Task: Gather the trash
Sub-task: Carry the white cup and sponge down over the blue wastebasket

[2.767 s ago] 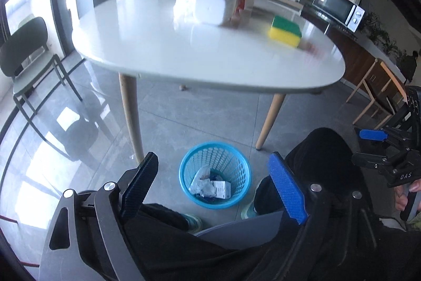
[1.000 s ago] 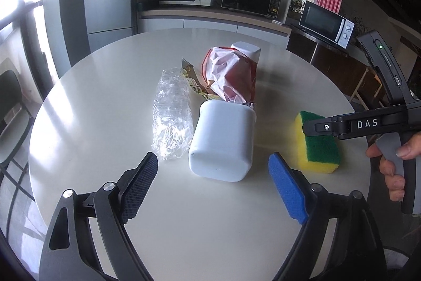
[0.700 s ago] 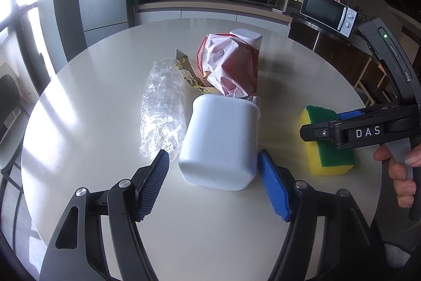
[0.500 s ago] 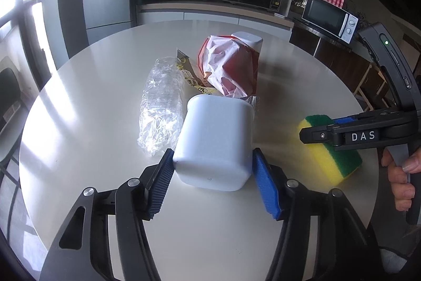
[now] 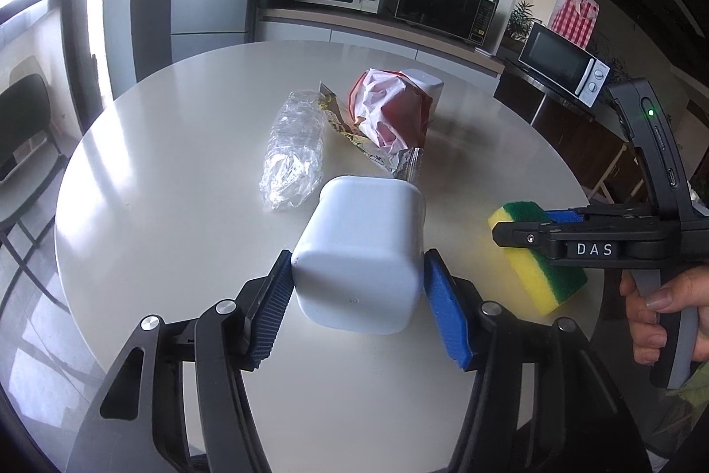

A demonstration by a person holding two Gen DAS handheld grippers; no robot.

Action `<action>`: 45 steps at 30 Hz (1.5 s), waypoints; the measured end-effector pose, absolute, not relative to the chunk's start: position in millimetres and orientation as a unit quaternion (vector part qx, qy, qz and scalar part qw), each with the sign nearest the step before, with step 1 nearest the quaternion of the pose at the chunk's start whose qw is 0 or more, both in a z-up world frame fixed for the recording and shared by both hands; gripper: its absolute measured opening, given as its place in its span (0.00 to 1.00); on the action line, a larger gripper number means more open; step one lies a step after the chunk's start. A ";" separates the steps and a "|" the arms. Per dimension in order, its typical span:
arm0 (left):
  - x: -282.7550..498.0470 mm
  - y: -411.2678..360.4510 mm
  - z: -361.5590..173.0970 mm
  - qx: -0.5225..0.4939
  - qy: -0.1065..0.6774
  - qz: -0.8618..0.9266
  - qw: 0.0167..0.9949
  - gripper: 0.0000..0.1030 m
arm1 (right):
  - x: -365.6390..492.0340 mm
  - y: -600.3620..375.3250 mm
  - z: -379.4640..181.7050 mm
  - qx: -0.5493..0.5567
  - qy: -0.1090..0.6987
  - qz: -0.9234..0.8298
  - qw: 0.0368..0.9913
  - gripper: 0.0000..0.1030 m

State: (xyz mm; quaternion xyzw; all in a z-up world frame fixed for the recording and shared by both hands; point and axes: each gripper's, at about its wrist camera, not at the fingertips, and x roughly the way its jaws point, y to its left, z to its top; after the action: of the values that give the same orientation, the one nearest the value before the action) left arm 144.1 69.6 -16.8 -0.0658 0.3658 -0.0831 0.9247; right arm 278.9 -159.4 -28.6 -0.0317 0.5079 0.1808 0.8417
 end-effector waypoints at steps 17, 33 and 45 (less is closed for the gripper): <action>80.9 60.8 7.2 -0.094 0.345 -0.059 0.932 0.57 | 202.6 -180.5 2.8 -0.044 0.420 0.228 0.877 0.50; 28.5 40.8 6.0 -0.064 0.348 -0.083 0.932 0.57 | 133.4 -202.6 -6.0 -0.044 0.394 0.250 0.883 0.50; -6.2 34.8 -33.7 -0.045 0.408 -0.095 0.907 0.57 | 78.8 -209.0 -23.3 -0.074 0.401 0.297 0.863 0.50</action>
State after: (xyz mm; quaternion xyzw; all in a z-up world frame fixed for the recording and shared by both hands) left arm -6.2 34.8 -33.7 -0.0454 0.4080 -0.0951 0.9069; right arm 78.8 -209.0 -23.3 -0.0742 0.4015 0.2968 0.8633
